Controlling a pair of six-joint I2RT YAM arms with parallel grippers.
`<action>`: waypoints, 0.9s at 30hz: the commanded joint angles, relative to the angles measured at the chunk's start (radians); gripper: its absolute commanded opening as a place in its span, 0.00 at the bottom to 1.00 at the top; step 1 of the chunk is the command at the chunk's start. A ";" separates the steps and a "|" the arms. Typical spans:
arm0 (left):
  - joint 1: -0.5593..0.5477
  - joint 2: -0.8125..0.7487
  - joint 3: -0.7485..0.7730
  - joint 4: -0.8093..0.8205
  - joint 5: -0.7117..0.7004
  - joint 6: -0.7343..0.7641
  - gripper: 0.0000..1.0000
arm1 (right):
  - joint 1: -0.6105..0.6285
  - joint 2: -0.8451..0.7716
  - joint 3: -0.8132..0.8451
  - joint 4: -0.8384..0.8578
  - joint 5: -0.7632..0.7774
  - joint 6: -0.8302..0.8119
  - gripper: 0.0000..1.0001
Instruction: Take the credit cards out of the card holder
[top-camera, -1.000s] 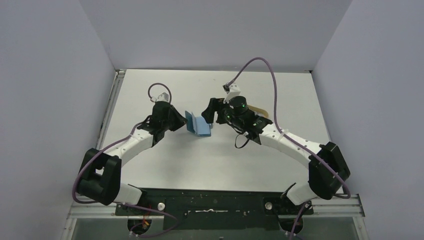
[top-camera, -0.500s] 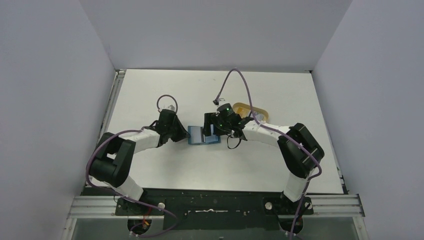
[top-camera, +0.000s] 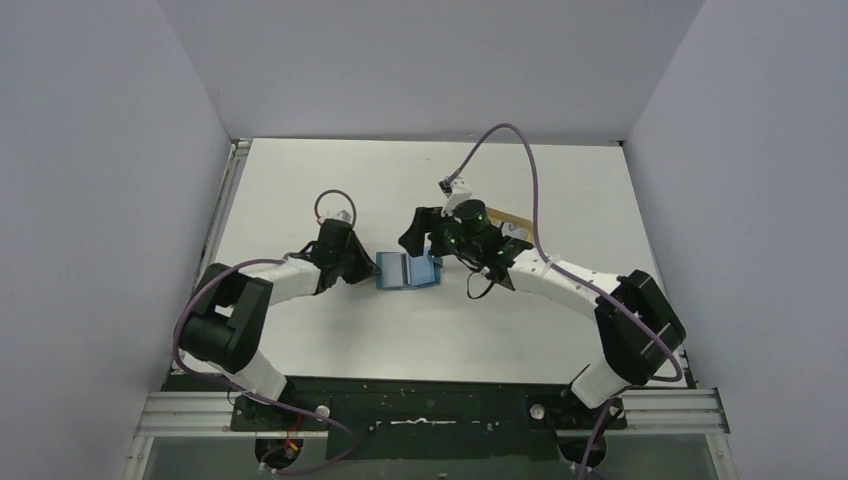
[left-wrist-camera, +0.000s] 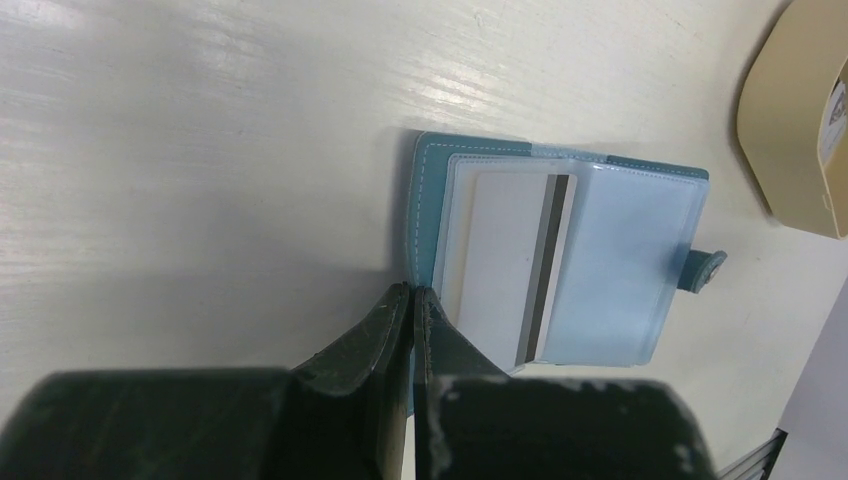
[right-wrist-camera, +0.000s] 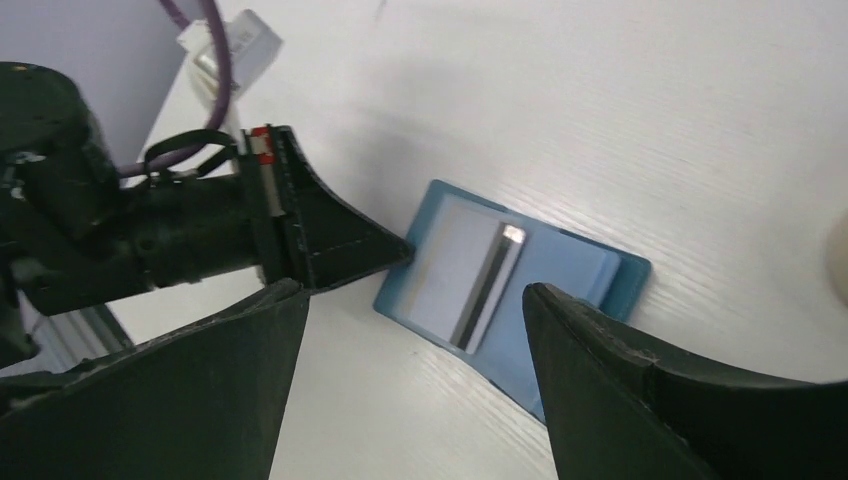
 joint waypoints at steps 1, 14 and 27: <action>-0.007 0.022 0.017 0.024 0.004 0.025 0.00 | -0.002 0.123 0.095 0.129 -0.247 0.055 0.81; -0.015 0.062 -0.015 0.041 -0.023 0.039 0.00 | -0.003 0.303 0.021 0.302 -0.242 0.195 0.80; -0.016 0.083 0.000 0.033 -0.015 0.040 0.00 | 0.003 0.261 -0.098 0.279 -0.068 0.176 0.81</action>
